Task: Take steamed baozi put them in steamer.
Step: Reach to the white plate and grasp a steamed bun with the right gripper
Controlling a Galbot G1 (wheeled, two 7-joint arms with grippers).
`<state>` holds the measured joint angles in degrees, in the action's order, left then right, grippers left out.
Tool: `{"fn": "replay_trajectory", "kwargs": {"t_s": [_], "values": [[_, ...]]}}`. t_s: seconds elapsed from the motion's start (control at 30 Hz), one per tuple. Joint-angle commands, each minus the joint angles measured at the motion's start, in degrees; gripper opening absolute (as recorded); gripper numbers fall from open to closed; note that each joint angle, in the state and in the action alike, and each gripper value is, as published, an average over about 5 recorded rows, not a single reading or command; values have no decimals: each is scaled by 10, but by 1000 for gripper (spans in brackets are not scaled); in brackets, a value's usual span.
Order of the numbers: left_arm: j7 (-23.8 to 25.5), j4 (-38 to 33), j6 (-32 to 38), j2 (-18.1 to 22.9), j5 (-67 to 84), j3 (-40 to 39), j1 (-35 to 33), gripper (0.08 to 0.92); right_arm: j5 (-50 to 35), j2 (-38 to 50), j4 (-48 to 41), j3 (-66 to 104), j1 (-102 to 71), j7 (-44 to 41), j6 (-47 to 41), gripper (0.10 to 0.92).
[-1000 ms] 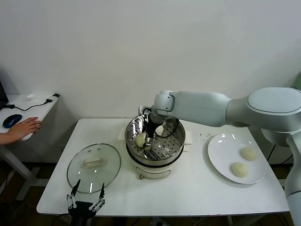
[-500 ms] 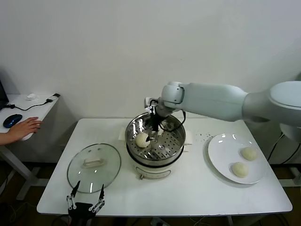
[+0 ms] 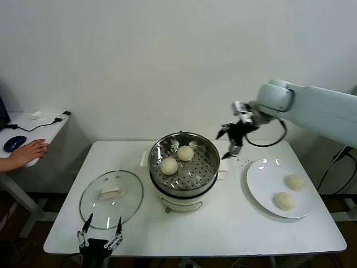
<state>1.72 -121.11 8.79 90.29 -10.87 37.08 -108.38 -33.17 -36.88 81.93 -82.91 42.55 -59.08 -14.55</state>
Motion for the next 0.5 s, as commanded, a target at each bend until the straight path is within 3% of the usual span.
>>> {"fn": "replay_trajectory", "kwargs": {"t_s": [0.03,0.27,0.5], "values": [[1,-2,2,2,-7,3,-1,823,196,195,6,111,-155,-57,59,823],[1,-3,1,4,-9,2,-8,823,283,190,-50,281,-371,-64,81,823],[-4,2,-4,7,-16,0,-10,823,342,132,-99,347,-454,-64,83,823]]}}
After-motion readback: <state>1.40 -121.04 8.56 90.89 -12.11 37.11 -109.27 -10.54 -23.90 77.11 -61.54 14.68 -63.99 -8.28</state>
